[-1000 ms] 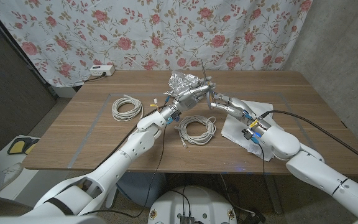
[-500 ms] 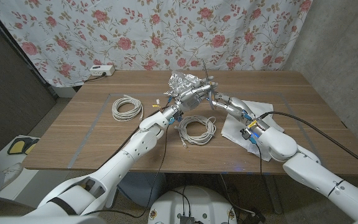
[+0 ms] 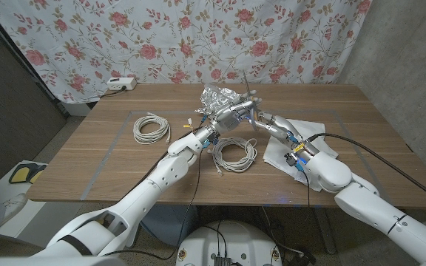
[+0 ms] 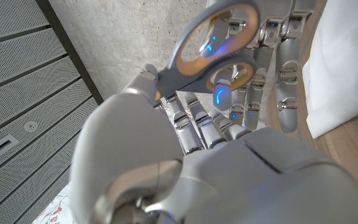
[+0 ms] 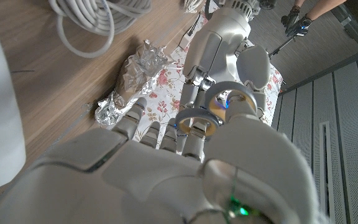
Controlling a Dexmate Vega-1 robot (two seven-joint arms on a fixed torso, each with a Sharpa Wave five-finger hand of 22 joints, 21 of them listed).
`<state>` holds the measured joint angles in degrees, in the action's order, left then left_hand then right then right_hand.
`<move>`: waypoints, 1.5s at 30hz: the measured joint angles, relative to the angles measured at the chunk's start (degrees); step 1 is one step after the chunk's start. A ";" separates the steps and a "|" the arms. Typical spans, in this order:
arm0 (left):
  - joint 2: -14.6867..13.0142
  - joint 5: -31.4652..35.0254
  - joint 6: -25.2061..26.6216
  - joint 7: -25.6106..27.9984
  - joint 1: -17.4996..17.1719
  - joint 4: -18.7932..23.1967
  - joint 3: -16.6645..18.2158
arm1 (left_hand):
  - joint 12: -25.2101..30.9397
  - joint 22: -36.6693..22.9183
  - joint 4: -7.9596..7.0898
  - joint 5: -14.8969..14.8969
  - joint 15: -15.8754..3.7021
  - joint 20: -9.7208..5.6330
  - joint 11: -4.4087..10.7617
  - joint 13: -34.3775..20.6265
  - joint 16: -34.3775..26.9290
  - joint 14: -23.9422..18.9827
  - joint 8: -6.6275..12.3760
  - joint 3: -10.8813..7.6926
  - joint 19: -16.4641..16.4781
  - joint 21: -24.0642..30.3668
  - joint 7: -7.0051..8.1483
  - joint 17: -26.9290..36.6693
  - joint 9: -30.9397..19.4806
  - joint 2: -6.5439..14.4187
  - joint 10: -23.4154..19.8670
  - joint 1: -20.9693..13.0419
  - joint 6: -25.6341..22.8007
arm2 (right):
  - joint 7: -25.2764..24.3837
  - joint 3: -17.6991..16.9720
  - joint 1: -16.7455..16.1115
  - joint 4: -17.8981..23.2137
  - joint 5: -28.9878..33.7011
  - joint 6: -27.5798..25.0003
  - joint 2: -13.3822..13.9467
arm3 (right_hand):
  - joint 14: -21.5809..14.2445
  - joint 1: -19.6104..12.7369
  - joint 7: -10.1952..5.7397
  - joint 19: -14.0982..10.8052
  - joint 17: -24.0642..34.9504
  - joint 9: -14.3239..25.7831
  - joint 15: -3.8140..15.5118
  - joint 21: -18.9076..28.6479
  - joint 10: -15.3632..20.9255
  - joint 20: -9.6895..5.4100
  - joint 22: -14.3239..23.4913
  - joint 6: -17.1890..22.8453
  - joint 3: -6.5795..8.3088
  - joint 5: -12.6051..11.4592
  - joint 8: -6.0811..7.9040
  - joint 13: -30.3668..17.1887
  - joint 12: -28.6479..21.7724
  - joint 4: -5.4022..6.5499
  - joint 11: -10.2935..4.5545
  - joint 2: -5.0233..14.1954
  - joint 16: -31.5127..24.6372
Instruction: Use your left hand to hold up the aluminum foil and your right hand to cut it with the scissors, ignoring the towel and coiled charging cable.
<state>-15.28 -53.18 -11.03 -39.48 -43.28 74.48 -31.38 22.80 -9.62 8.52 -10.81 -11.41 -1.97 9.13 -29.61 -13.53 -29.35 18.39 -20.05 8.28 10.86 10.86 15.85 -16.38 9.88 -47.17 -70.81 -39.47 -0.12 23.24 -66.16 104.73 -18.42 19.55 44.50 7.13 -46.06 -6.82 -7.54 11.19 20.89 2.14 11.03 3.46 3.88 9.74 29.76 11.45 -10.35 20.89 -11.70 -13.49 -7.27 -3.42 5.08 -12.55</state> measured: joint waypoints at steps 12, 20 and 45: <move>0.15 0.14 0.18 0.38 -0.42 0.24 -0.44 | -0.25 0.00 0.00 0.01 0.00 -0.01 0.00 -0.02 0.00 0.00 0.00 0.01 0.00 0.00 -0.01 -0.01 0.00 -0.02 0.00 -0.02 -0.01 | 0.28 0.26 0.20 0.27 0.00 -0.47 0.00 | -0.27 0.46 1.42 0.01 0.15 0.19 -0.27 0.00 0.08 0.43 0.00 0.24 -0.49 0.00 -0.16 0.01 0.02 -0.14 1.19 -0.45 0.00; 0.46 0.29 0.18 0.45 -0.64 0.13 -0.63 | -0.47 0.00 0.00 0.02 0.00 -0.02 0.01 -0.02 0.00 0.00 0.00 0.01 0.01 0.00 -0.01 -0.01 0.01 -0.14 0.00 -0.15 -0.01 | 0.13 0.47 0.34 0.44 0.05 -0.90 -0.12 | -0.41 0.62 1.94 0.22 0.15 0.26 -0.41 0.00 0.30 1.06 0.00 0.12 -0.57 0.00 -0.44 -0.24 0.02 -0.06 2.02 -0.61 0.00; 1.15 0.48 -1.07 0.62 -0.79 -0.65 -0.20 | -0.85 0.00 -0.10 0.39 -0.09 0.45 0.01 0.02 0.00 0.09 0.00 -0.09 -0.42 0.01 0.52 -0.02 0.02 0.04 0.01 0.01 0.08 | 4.11 0.90 0.76 -1.65 -3.62 1.40 0.00 | -3.36 -0.68 0.29 -0.88 0.00 0.80 -6.67 0.24 2.75 3.86 -0.10 -3.00 -0.17 0.00 -2.54 0.05 0.52 -0.92 6.49 -0.13 -0.45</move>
<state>-14.13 -52.69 -12.09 -38.86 -44.08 73.83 -31.58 21.96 -9.62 8.42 -10.42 -11.50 -1.52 9.14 -29.59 -13.53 -29.26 18.39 -20.15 7.86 10.87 11.38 15.83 -16.36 9.91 -47.17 -70.81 -39.40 3.99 24.15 -65.40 103.08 -22.04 20.95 44.50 3.77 -46.74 -6.53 -8.42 11.18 21.68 -4.53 11.27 6.21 7.74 9.64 26.76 11.27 -10.36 18.35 -11.65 -12.97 -8.19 3.07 4.95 -13.00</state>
